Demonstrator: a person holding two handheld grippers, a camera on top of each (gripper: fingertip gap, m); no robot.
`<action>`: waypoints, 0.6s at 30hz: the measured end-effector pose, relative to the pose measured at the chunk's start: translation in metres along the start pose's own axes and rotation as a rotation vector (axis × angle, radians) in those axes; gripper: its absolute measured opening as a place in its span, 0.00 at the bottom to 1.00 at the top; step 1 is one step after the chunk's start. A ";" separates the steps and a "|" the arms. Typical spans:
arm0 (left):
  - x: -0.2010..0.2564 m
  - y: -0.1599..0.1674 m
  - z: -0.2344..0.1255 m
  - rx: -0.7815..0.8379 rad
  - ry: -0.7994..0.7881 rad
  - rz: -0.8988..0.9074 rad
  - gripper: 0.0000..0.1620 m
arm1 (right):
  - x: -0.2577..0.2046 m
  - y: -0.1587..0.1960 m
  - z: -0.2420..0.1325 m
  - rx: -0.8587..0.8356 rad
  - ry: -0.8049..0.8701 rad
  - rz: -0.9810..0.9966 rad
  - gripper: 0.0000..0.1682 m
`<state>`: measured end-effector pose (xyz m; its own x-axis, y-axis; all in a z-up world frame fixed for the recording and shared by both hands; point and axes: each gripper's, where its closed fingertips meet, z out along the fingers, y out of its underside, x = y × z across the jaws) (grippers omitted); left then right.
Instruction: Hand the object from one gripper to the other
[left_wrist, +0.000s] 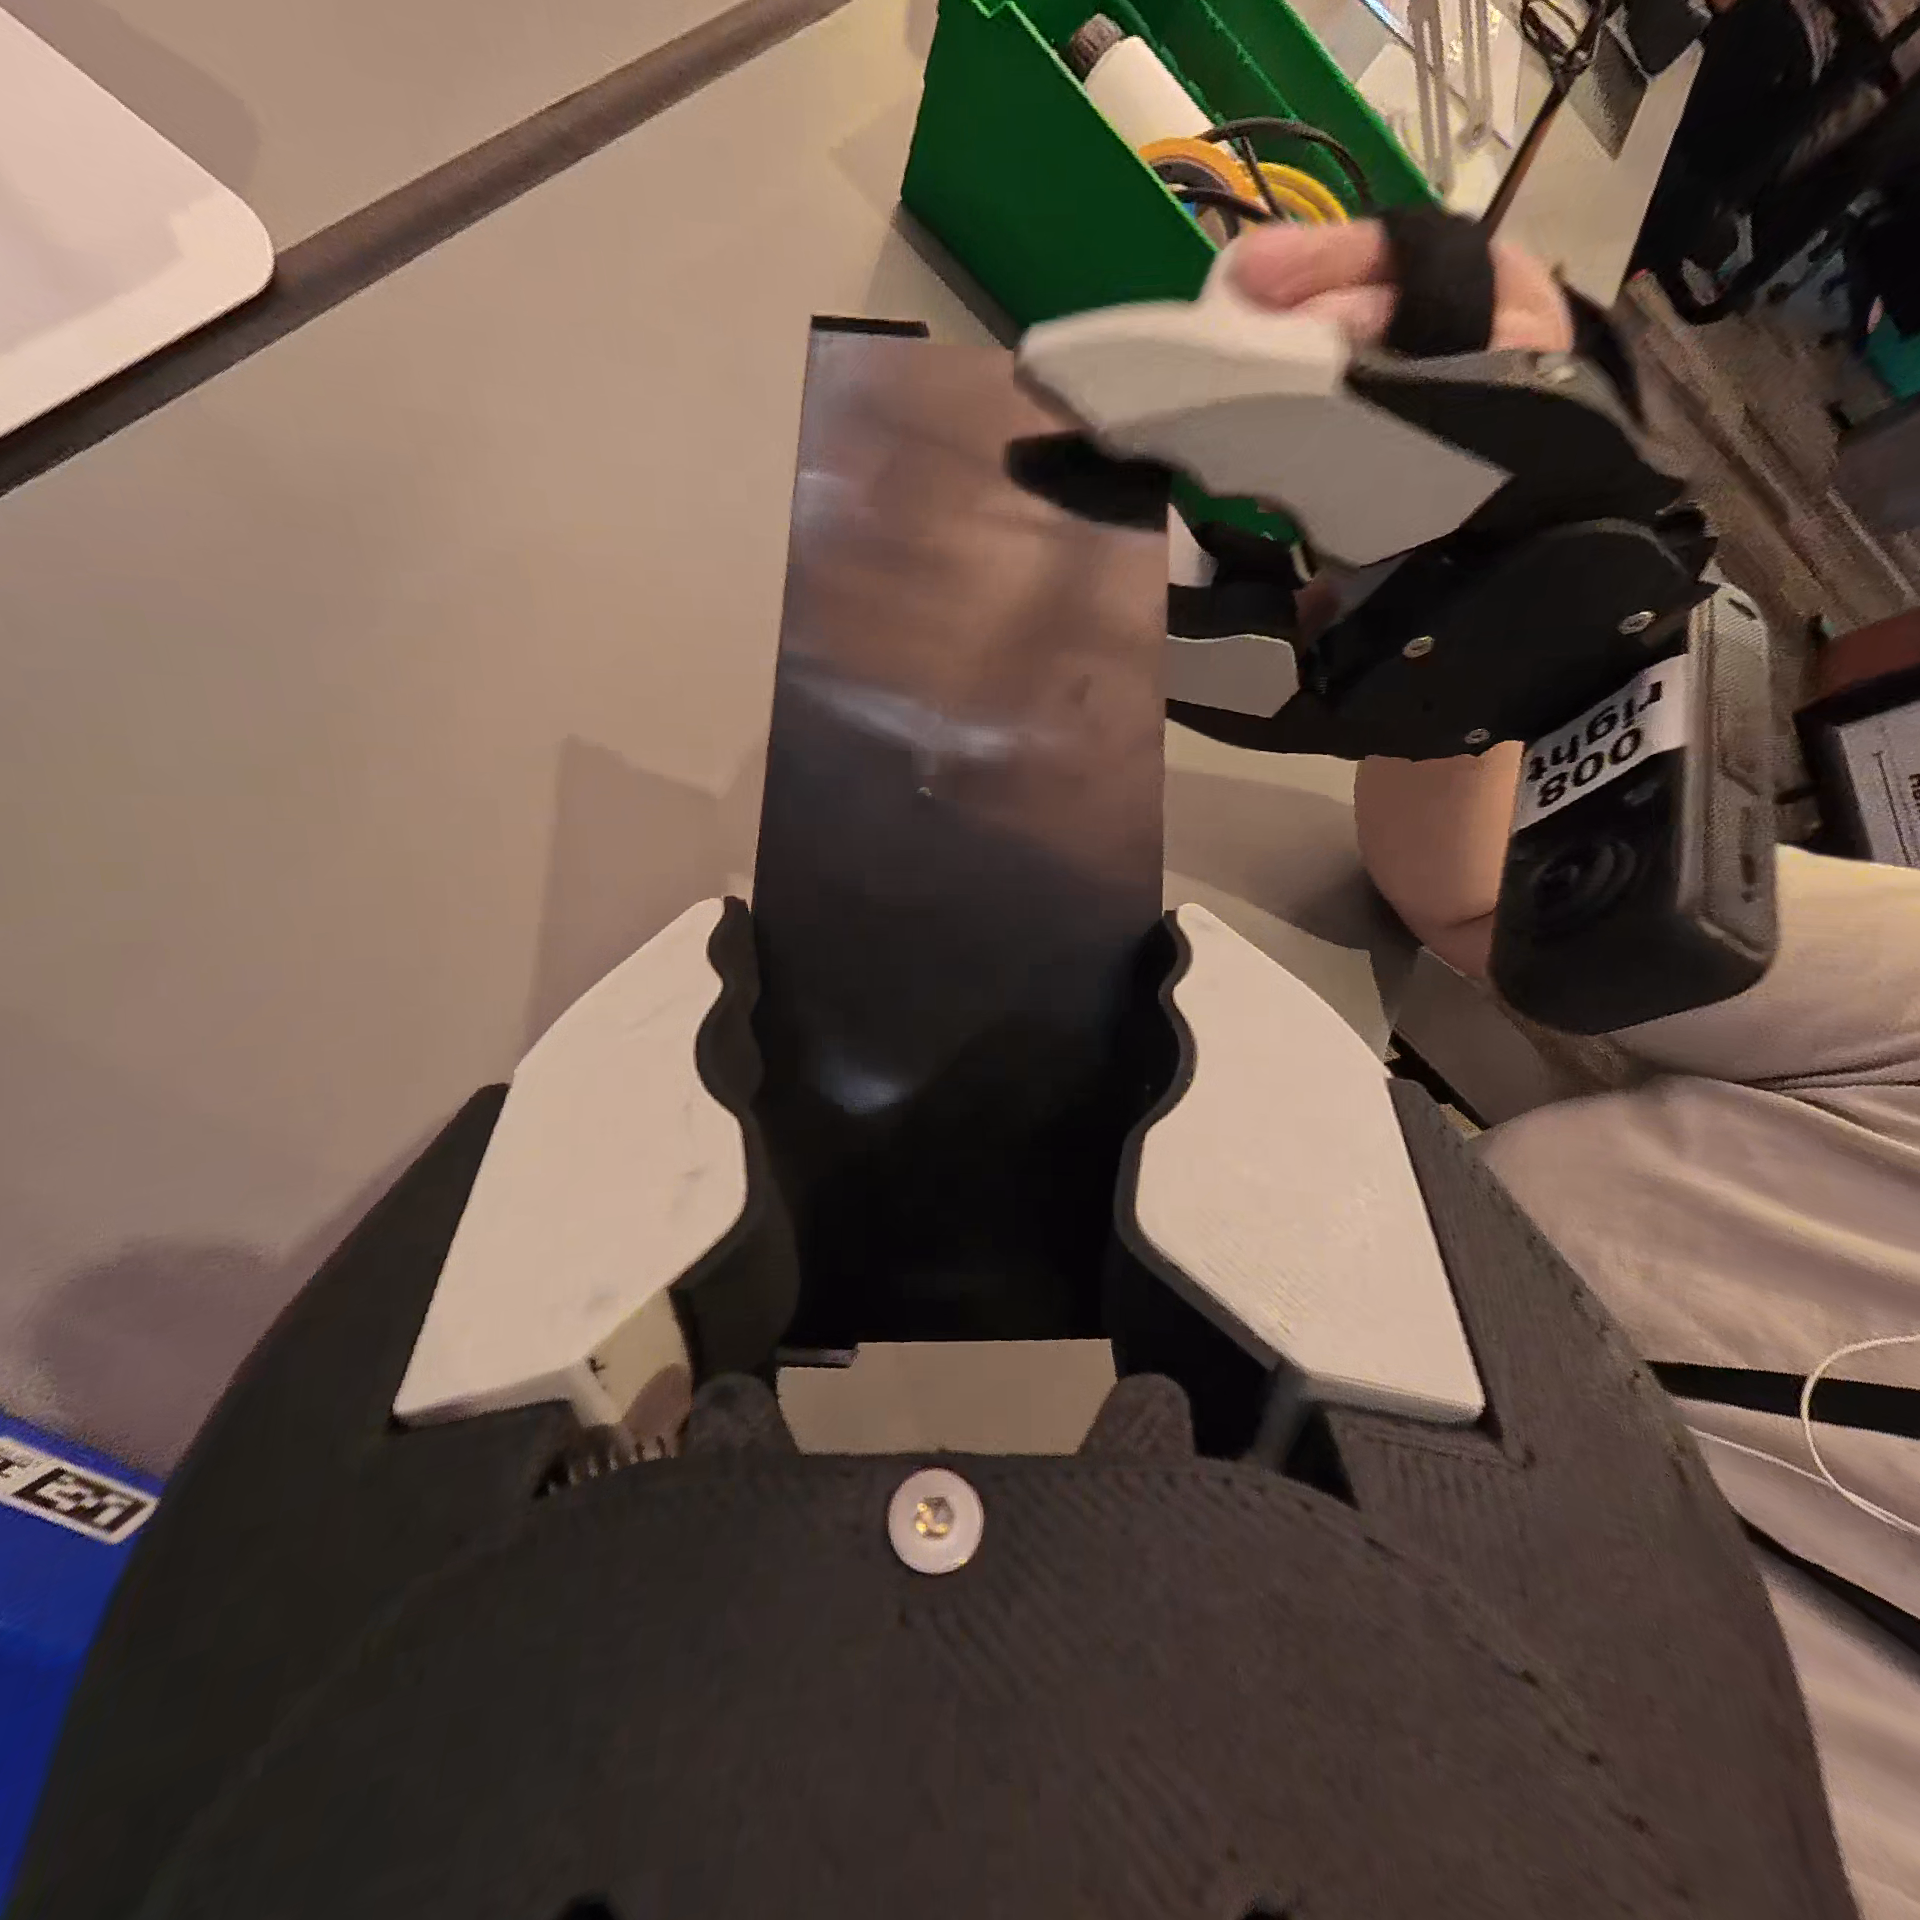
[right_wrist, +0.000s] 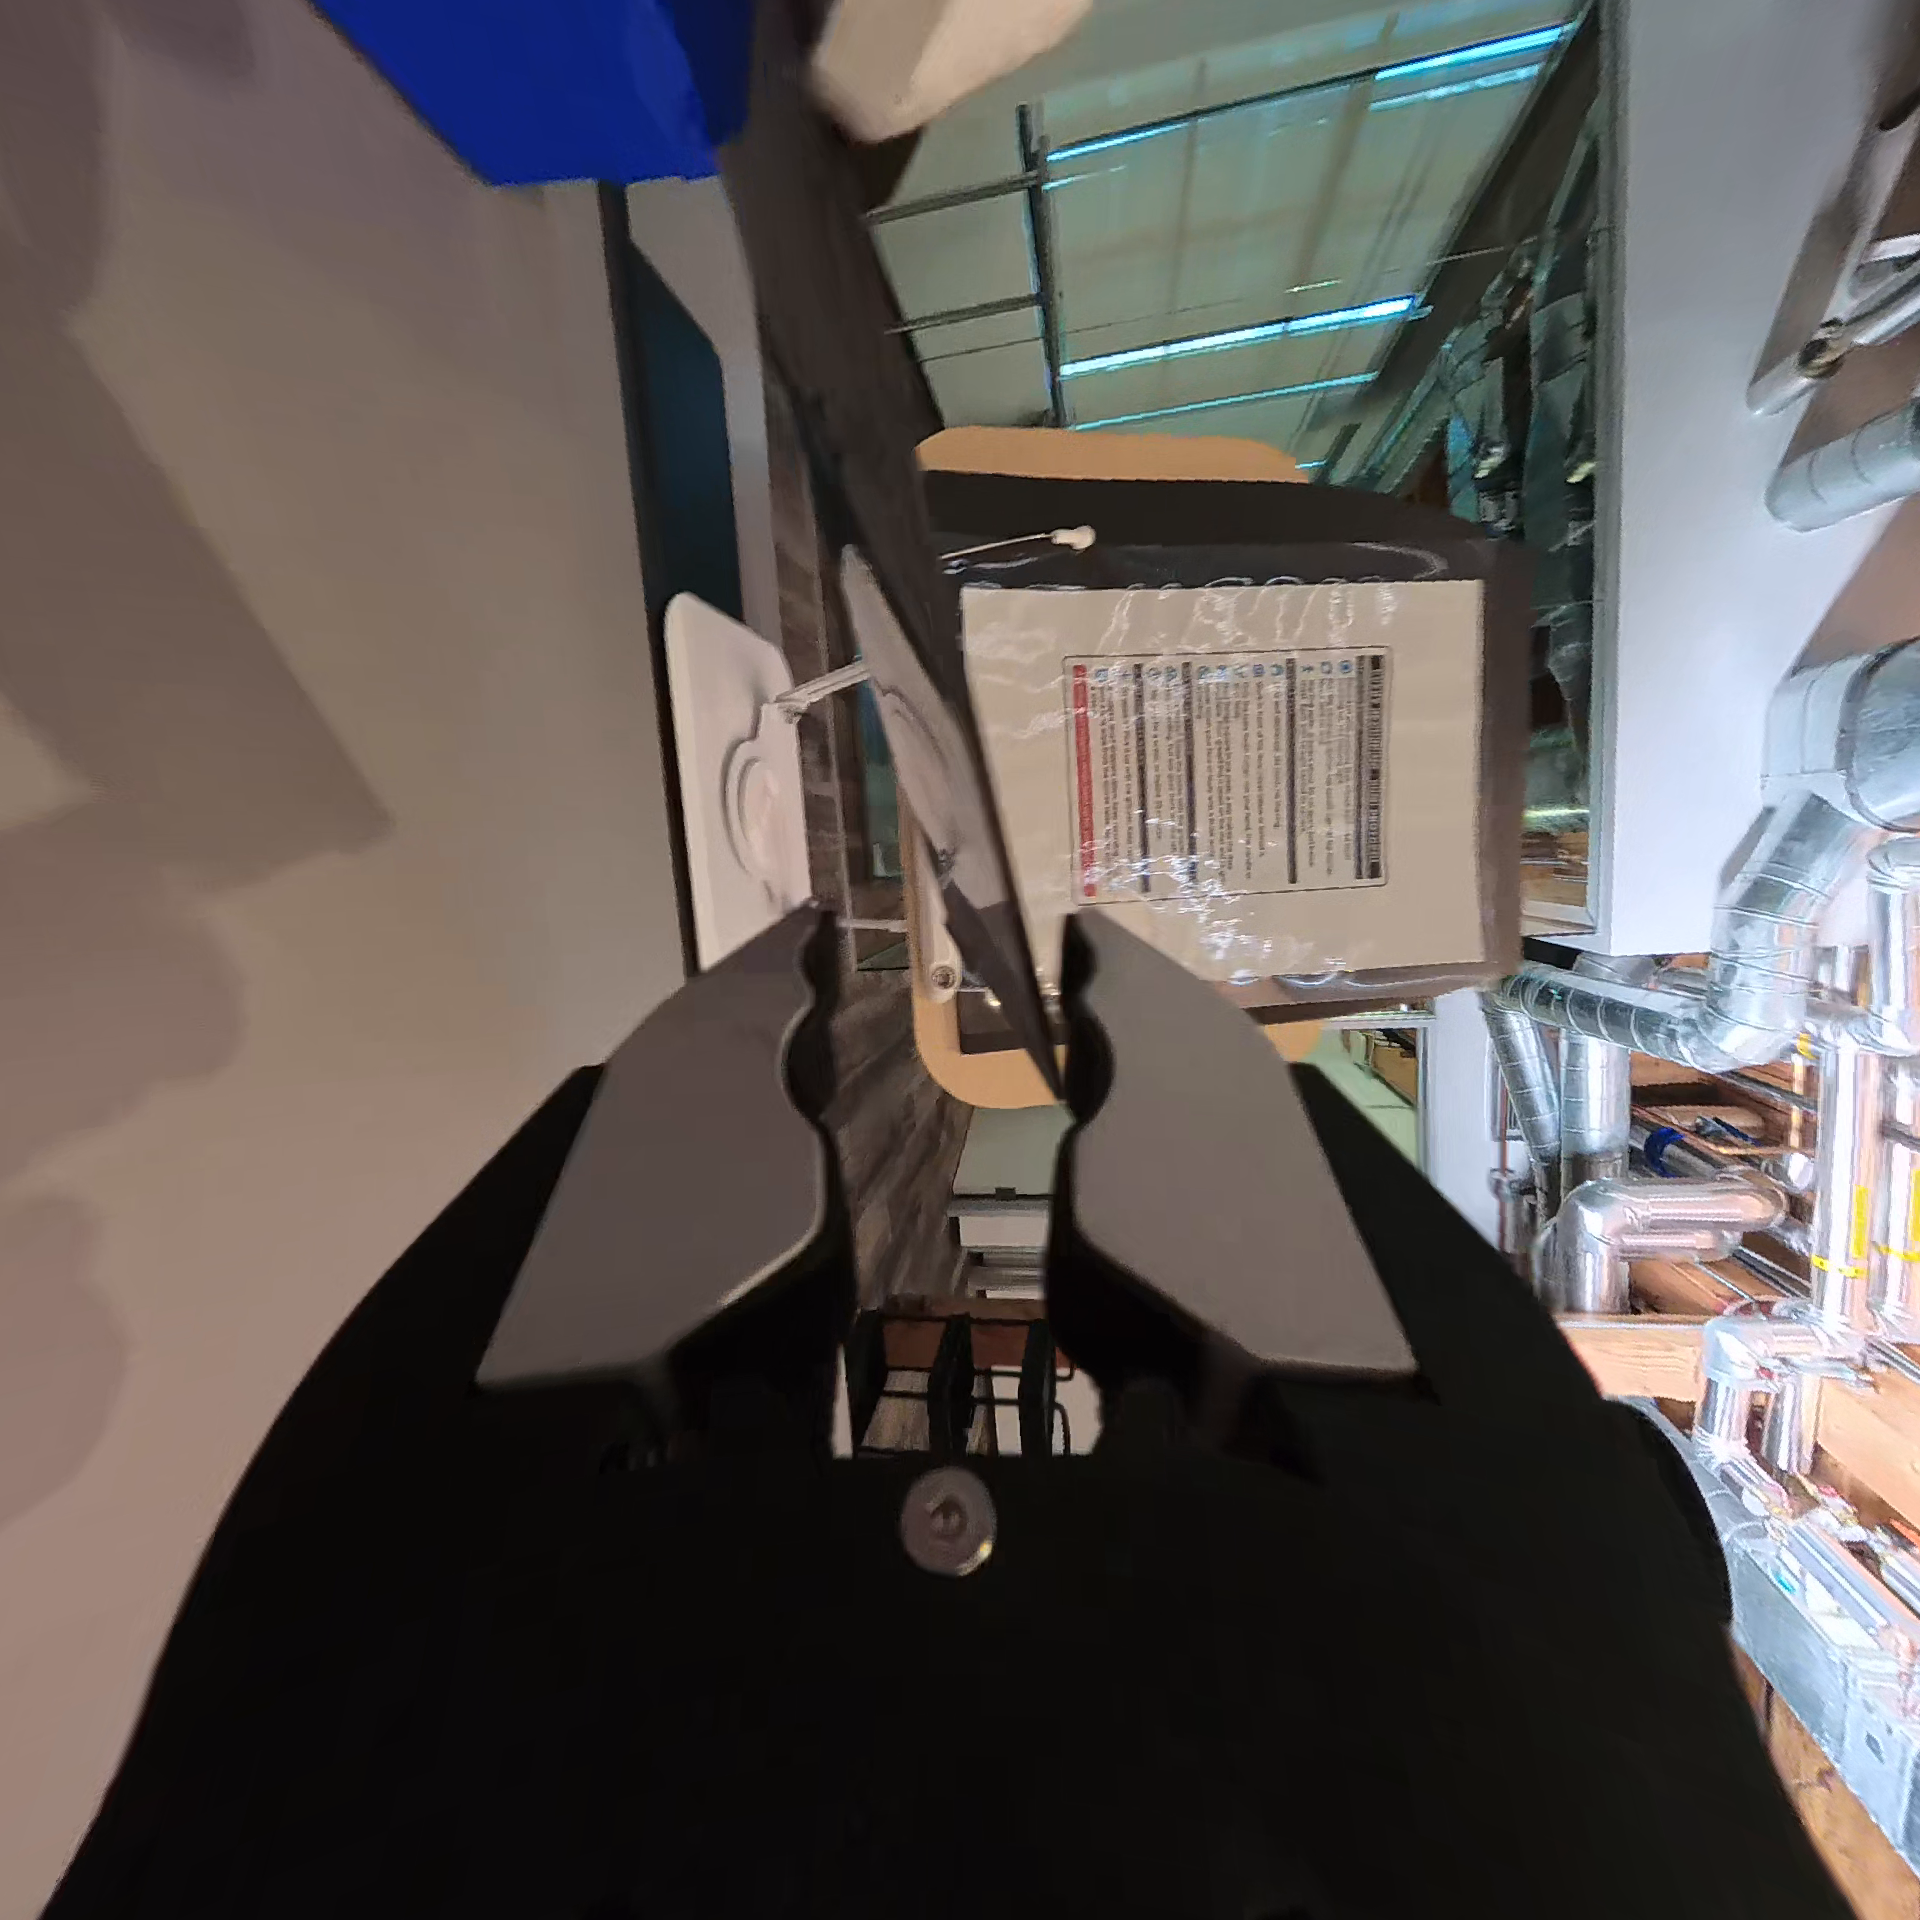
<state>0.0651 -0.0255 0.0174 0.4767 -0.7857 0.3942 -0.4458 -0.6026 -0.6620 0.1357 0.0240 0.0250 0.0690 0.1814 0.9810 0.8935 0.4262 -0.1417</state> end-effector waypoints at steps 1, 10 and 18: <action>0.002 -0.003 0.000 0.009 0.013 0.008 0.34 | -0.005 0.003 0.001 -0.006 -0.028 -0.003 0.15; -0.023 -0.046 -0.077 0.474 -0.053 -0.020 0.49 | -0.013 0.035 0.012 0.007 -0.153 0.381 0.01; -0.033 -0.059 -0.122 0.773 0.042 -0.029 0.56 | 0.032 0.017 -0.011 0.433 -0.281 1.110 0.01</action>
<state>-0.0167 0.0187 0.1219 0.4444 -0.7848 0.4321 0.2298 -0.3663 -0.9017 0.1580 0.0274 0.0553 0.5533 0.7962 0.2447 0.1855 0.1686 -0.9681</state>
